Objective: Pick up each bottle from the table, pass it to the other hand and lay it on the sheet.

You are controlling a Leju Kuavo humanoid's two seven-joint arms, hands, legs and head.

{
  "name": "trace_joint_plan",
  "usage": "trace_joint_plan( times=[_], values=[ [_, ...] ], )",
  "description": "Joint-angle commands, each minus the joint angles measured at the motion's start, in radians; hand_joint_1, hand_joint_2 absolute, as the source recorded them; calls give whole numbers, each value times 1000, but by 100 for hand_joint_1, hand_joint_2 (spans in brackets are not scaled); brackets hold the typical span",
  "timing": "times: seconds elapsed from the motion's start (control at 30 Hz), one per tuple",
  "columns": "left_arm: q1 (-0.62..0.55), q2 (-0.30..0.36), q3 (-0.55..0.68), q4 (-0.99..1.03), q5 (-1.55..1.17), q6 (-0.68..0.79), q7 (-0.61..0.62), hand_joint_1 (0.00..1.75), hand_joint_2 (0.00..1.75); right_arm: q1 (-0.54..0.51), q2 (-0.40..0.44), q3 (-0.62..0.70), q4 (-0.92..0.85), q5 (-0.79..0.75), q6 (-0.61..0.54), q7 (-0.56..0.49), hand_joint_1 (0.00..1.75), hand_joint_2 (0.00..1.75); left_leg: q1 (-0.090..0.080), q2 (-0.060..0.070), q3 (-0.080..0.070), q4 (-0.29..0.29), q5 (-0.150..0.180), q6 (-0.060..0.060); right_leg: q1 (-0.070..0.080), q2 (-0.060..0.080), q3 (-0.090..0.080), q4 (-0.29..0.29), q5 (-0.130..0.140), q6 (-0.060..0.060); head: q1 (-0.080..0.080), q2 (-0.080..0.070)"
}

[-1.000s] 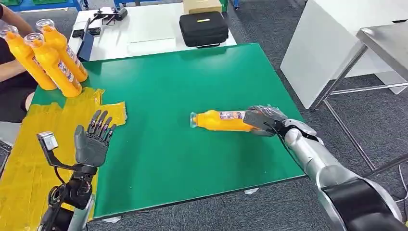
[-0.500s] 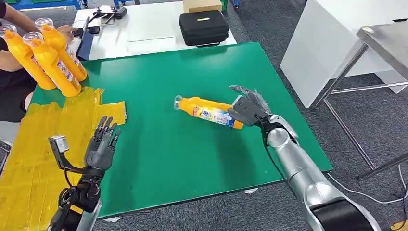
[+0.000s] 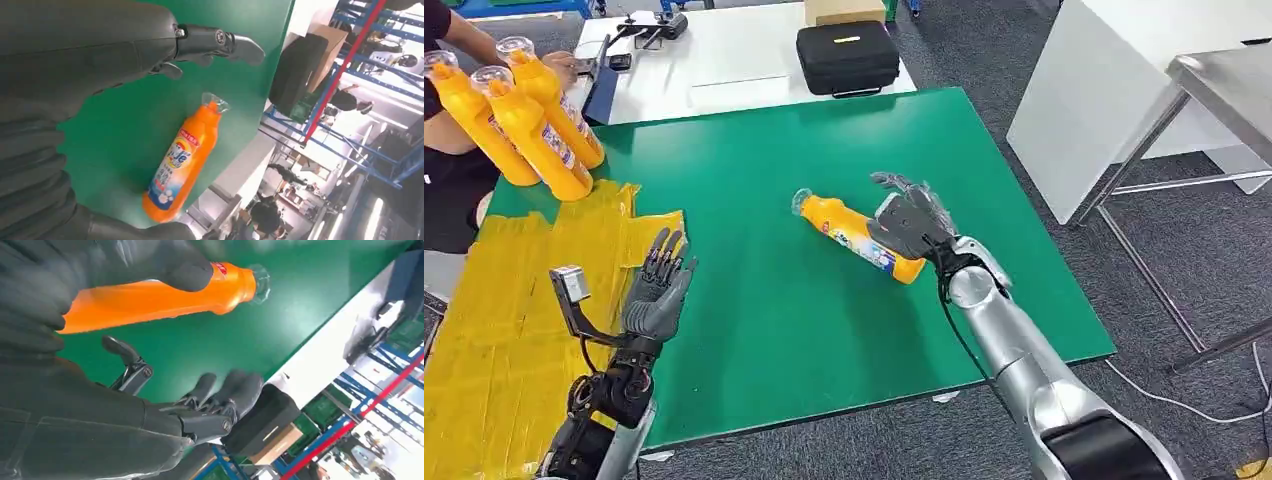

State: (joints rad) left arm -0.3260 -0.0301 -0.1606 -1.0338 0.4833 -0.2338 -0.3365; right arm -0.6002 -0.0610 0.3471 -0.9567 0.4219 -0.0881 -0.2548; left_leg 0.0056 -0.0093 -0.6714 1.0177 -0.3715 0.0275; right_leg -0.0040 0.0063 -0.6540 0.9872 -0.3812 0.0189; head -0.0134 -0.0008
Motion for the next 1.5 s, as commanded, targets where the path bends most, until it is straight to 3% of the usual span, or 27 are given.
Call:
trace_joint_plan(
  times=[0.03, 0.07, 0.1, 0.23, 0.27, 0.37, 0.53, 0.83, 1.17, 1.43, 1.47, 1.5],
  values=[
    [-12, 4, 14, 37, 11, -6, 17, 0, 175, -29, 26, -6, 55, 50, -20, 52, 0, 175, 0, 2, 6, 0, -3, -1, 0, 1, 6, 0, -3, 0, 0, 0],
    [-15, 4, 11, 40, 3, -4, 13, 0, 175, -29, 27, -12, 57, 53, -22, 58, 0, 175, 0, 3, 9, 0, -4, -2, 0, 1, 8, 0, -4, 0, 0, 0],
    [-18, 1, 12, 44, 3, -1, 13, 0, 175, -31, 28, -13, 62, 60, -23, 66, 0, 0, 0, 2, 7, 0, -4, -1, 0, 0, 7, 0, -3, 0, 0, 0],
    [-24, -4, 10, 39, -4, 4, 14, 0, 175, -54, 35, 1, 123, 122, -31, 140, 0, 0, 0, 1, 3, 0, -1, -1, 0, 0, 3, 0, -1, 0, 0, 0],
    [-29, -5, 9, 43, -3, -1, 17, 0, 175, -66, 39, 6, 159, 149, -23, 177, 0, 175, 0, 1, 5, 0, -2, -1, 0, 0, 5, 0, -2, 0, 0, 0],
    [-50, -16, 3, 58, 0, -6, 27, 0, 175, -100, 62, 3, 293, 217, -33, 254, 0, 175, 0, 1, 3, 0, -1, -1, 0, 0, 3, 0, -1, 0, 0, 0],
    [-70, -22, -7, 75, 6, -14, 32, 0, 175, -126, 88, -15, 418, 236, -20, 268, 0, 175, 0, 1, 6, 0, -2, -1, 1, -1, 6, 0, -2, 0, 0, 0],
    [-77, -24, -9, 69, 12, -9, 32, 0, 175, -150, 104, -18, 496, 269, -4, 304, 0, 175, 0, 1, 7, 0, -3, -2, 0, 0, 7, 0, -3, 0, 0, 0],
    [-73, -28, -25, 61, 14, -9, 33, 0, 175, -176, 152, -48, 550, 246, 32, 252, 0, 175, 0, 0, 3, 0, 0, -1, 0, -1, 3, 0, -1, 0, 0, 0],
    [-100, -34, -26, 79, 24, -4, 36, 0, 175, -184, 165, -4, 595, 282, 120, 293, 0, 175, 0, 0, 8, 0, -3, -2, 0, -1, 8, 1, -4, 0, 0, 0],
    [-109, -36, -24, 87, 25, -3, 39, 0, 175, -185, 165, 14, 602, 302, 136, 319, 159, 175, 0, 0, 5, 0, -1, -1, 0, -1, 5, 0, -2, 0, 0, 0],
    [-112, -36, -23, 89, 27, -3, 40, 0, 175, -183, 167, 20, 606, 308, 143, 331, 173, 175, 0, 0, 12, 0, -5, -2, 1, -2, 12, 0, -5, -1, 0, 0]
  ],
)
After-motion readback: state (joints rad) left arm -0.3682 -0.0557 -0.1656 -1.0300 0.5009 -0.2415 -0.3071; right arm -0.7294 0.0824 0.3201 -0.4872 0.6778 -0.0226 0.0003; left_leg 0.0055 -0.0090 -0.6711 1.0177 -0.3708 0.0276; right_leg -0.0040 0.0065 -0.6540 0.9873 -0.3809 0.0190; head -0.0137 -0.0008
